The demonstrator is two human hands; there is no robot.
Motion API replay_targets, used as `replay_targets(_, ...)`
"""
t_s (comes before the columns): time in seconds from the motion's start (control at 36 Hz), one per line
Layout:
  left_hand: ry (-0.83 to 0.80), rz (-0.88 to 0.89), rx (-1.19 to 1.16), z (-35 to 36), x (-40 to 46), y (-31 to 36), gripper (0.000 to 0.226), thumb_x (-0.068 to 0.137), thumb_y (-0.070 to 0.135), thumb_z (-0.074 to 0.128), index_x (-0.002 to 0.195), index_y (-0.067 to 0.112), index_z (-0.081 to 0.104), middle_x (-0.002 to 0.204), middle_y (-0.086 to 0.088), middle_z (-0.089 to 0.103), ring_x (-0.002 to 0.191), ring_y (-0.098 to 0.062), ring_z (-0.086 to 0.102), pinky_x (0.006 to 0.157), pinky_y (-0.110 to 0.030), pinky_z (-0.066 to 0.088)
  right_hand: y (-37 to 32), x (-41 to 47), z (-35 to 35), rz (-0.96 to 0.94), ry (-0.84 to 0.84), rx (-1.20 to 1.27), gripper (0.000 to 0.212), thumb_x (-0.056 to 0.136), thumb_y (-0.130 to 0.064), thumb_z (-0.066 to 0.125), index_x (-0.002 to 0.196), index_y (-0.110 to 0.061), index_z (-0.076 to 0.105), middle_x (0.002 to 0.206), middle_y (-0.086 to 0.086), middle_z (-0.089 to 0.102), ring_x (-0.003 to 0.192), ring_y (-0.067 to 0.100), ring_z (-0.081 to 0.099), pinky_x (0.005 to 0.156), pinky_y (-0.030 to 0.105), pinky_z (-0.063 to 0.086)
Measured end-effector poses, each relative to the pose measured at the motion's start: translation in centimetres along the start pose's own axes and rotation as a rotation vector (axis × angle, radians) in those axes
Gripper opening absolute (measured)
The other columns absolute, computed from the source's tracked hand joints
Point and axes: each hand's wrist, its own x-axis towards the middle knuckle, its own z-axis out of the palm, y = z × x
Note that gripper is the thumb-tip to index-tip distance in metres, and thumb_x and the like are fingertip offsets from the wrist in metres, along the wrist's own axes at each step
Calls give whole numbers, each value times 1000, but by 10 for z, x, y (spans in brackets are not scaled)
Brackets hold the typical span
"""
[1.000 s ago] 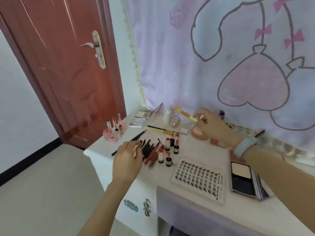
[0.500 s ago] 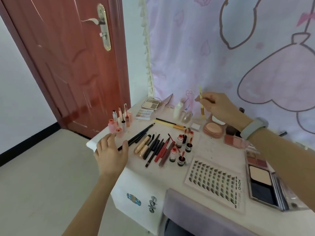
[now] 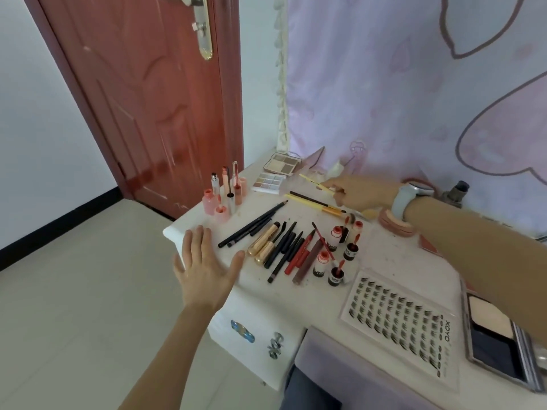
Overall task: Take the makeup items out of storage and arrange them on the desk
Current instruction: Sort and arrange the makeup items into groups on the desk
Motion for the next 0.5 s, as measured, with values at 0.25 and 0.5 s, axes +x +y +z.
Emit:
replay_targets(0.25,-4,-27,-16,-1,-2,5,97,74,76,19,148,13,21,157,2,15,145,-11,-2,114,-49,8,11,22,9,-27,-30,12,15,85,-19,63,77,-18,51,90,-2,59,74,13,48,63,23,37)
replay_targets(0.5,4,-37,-22,-1,-2,6,96,74,75,19,148,14,21,157,3,14,144,-9,-2,114,-49,9,11,30,24,-22,95,26,19,84,-20,65,99,-8,64,87,-4,59,78,12,55,73,26,45)
